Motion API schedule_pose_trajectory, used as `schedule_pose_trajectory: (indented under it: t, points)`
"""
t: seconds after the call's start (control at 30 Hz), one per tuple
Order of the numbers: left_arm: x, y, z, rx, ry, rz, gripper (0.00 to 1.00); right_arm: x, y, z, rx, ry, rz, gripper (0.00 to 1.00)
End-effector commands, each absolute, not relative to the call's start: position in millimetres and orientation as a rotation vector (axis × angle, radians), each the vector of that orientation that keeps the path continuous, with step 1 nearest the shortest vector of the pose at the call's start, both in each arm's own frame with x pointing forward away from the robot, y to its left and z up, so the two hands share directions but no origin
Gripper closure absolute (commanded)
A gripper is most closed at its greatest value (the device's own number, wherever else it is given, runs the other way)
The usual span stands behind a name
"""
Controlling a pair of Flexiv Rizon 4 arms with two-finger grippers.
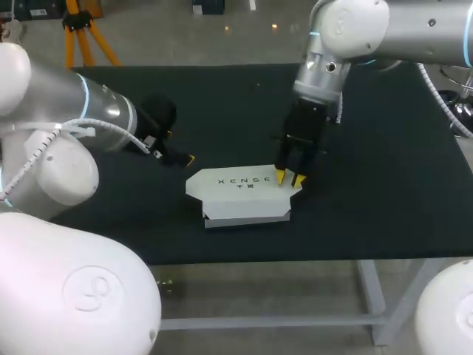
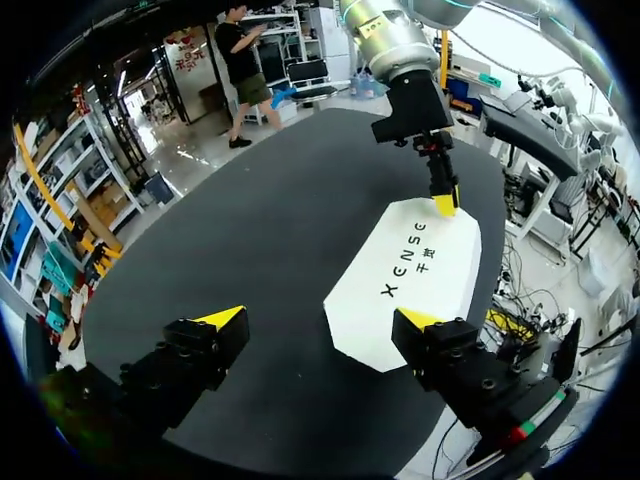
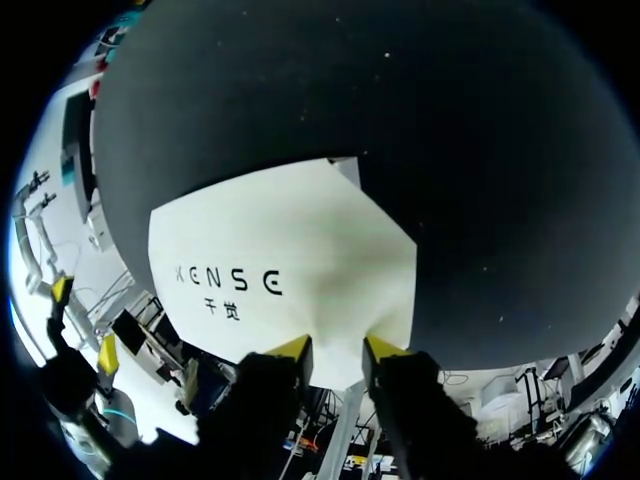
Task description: Assemble the packaging by folding the flat box into shape, placing the metal phone stand inside, and closing the box properly
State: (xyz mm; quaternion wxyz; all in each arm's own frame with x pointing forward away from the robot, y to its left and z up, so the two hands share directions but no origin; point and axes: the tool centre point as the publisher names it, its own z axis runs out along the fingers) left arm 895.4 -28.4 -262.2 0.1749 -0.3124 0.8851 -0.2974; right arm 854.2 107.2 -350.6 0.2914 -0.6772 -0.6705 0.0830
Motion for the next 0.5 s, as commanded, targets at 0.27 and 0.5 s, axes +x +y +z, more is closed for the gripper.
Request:
schedule_pose_trajectory:
  t: [0.27, 0.5]
  points:
    - [920, -35, -264, -1.676, 2.359, -0.579, 0.0, 854, 108, -352, -1.808, -1.782, 0.231, 0.64]
    - [923, -32, -268, -1.754, 2.443, -0.564, 0.0, 855, 108, -352, -1.806, -1.784, 0.231, 0.64]
